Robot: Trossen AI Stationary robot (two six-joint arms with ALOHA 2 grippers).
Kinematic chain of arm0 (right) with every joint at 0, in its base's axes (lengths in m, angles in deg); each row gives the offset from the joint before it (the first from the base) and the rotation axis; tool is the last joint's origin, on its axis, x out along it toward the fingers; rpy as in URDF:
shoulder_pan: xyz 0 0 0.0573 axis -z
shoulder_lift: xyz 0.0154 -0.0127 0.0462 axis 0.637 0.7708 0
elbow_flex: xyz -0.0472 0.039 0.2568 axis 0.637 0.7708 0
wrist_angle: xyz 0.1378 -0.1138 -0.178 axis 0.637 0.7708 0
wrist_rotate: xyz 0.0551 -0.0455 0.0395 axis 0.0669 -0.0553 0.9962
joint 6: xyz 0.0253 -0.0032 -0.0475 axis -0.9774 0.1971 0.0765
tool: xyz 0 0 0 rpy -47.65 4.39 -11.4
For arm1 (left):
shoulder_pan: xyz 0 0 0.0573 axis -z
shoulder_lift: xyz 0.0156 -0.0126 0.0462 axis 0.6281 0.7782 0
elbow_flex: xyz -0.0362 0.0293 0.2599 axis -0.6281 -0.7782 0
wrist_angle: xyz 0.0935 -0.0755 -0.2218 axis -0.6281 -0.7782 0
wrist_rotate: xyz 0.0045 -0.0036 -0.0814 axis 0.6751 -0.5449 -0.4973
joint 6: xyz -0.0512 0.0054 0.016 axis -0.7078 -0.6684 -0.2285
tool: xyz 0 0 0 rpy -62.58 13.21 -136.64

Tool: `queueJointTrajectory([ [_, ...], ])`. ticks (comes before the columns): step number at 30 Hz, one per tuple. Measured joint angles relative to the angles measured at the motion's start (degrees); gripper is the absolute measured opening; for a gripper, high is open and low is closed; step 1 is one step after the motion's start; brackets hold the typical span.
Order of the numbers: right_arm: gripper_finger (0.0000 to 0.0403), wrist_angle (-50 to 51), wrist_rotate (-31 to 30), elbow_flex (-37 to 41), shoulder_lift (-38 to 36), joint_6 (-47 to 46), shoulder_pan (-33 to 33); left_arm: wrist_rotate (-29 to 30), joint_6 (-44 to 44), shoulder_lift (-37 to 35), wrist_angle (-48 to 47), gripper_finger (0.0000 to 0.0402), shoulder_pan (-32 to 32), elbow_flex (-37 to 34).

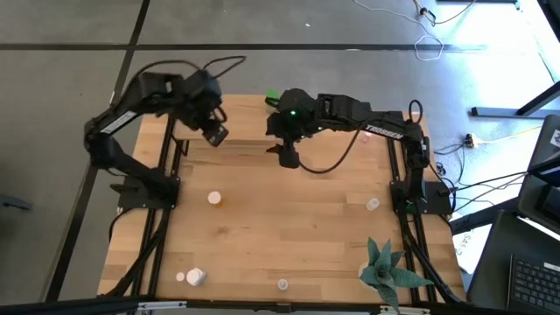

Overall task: Pick and place medicine bottles onto shelf by color
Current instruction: Put the white pink pill bottle on the shelf

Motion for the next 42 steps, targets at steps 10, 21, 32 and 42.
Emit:
queueJointTrajectory([
  [10, 0.0252, -1.2, -25.0, -0.2, -3.3, -7.3, -1.9, -4.1, 8.2, 7.6, 1.8, 0.0156, -15.8, 0.0],
  [21, 0.0252, -1.4, -23.3, -0.1, -3.3, -7.4, -2.4, -7.9, 13.6, 14.2, 9.4, 0.0156, -23.8, 0.0],
  [32, 0.0252, -1.4, -23.2, -0.1, -3.3, -7.6, -2.4, -6.9, 18.7, 19.7, 14.3, 0.0156, -27.1, 0.0],
  [42, 0.0252, -1.4, -23.2, 0.0, -3.3, -7.6, -2.4, -6.6, 22.2, 21.9, 17.9, 0.0156, -27.7, 0.0],
])
